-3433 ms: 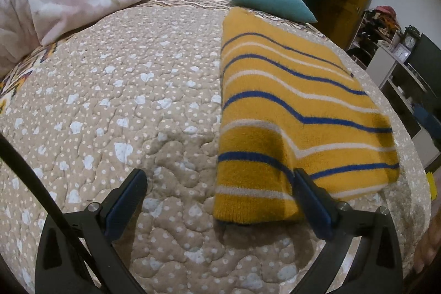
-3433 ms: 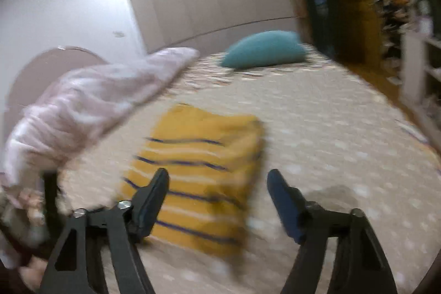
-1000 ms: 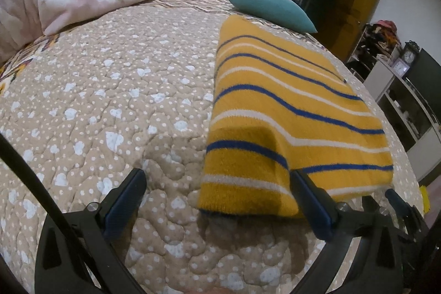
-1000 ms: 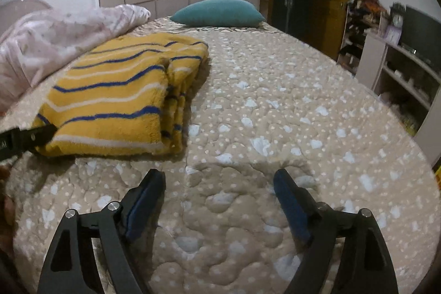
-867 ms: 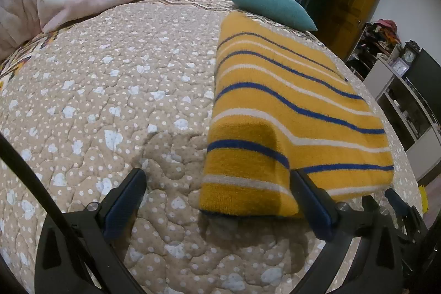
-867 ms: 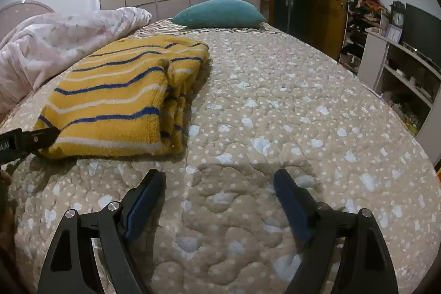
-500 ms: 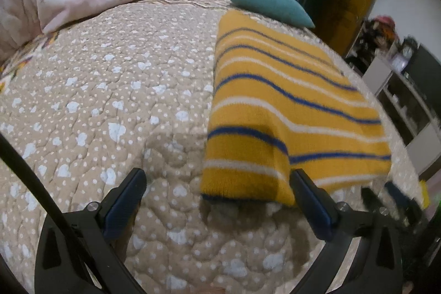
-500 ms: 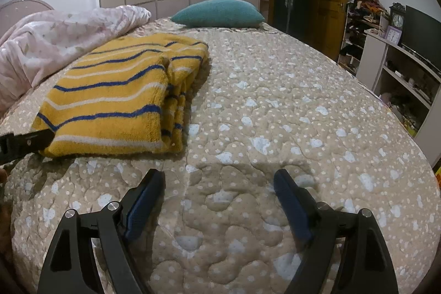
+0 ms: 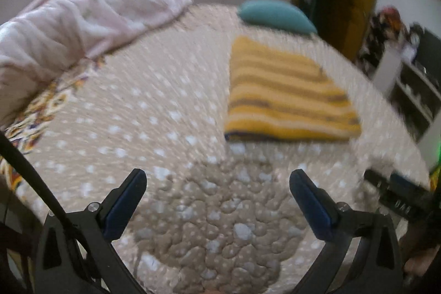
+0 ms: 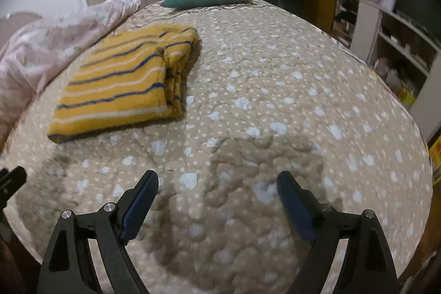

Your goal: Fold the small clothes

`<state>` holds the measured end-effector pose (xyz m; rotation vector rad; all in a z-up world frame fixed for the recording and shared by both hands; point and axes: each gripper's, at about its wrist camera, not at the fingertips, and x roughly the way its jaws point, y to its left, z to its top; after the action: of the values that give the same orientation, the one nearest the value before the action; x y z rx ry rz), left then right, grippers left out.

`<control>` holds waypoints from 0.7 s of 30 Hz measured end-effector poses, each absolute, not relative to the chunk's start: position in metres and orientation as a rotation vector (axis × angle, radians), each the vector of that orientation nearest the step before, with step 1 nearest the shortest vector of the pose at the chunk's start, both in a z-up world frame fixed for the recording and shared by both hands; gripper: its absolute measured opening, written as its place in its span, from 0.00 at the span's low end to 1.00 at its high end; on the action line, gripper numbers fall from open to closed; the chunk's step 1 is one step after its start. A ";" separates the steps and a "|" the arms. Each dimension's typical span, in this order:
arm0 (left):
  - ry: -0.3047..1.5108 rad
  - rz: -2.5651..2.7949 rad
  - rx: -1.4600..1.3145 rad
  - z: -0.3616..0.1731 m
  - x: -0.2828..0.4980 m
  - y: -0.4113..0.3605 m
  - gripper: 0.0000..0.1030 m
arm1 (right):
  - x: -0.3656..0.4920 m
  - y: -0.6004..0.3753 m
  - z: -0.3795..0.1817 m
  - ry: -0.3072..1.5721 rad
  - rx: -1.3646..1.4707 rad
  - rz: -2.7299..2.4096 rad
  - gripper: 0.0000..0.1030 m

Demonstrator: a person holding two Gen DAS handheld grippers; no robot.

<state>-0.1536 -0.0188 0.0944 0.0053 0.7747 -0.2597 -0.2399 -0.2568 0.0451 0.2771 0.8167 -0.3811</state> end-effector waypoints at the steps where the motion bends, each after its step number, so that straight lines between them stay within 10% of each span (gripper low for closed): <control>1: 0.751 -0.255 -0.012 0.101 -0.160 -0.017 1.00 | -0.244 -0.255 0.049 0.810 0.296 -0.377 0.88; 21: 0.717 -0.283 0.084 0.120 -0.217 -0.040 1.00 | -0.279 -0.203 0.093 0.707 0.085 -0.409 0.88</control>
<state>-0.2173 -0.0398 0.1203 0.0841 0.7167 -0.2834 -0.2789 -0.2031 0.0928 0.0850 0.7070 -0.4087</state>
